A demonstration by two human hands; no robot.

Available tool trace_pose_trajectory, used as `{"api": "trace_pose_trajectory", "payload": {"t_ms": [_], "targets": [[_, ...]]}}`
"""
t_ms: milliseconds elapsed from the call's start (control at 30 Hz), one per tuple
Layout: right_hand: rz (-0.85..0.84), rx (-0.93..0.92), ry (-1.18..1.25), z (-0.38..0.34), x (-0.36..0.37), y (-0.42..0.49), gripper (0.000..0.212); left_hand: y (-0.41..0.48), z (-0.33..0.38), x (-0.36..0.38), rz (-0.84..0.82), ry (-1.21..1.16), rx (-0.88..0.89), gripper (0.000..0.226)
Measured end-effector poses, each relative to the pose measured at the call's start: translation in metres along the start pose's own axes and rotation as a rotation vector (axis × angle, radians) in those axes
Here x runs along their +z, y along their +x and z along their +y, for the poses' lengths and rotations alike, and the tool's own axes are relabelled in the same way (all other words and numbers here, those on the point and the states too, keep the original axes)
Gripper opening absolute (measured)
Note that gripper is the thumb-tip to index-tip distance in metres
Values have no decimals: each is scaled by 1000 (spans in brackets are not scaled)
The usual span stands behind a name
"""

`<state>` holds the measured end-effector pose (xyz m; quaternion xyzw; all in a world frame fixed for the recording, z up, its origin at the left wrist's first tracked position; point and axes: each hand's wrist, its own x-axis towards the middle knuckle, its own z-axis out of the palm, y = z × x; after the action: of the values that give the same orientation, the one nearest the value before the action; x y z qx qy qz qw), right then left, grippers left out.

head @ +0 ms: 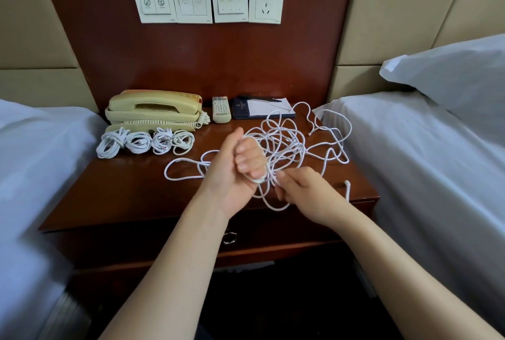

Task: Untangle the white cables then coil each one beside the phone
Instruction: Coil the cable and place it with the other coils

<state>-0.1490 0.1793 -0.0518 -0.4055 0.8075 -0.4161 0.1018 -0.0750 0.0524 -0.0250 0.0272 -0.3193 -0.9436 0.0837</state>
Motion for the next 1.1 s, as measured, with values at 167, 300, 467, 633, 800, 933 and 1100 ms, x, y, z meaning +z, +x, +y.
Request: {"api": "trace_pose_trajectory", "payload": {"t_ms": [167,300,467,633,800,933,1100], "targets": [[-129,-152,-156,-9,5,-8,34,5,5,-1,169,-1,39,51],[-421,-40,-94,-14,5,-10,31,2,3,0,248,156,3,50],[-324,-25,96,-19,2,-12,26,-8,0,2,121,418,-83,52],[-318,-90,315,-19,2,-13,30,-15,8,-3,68,446,-146,54],[-108,-140,351,-24,0,-11,25,-20,0,-3,36,536,-278,58],[-65,-176,214,-16,6,-8,34,-22,-9,-4,31,518,-317,63],[-14,-208,36,-16,11,-1,35,-22,-11,-5,189,566,-238,63]]}}
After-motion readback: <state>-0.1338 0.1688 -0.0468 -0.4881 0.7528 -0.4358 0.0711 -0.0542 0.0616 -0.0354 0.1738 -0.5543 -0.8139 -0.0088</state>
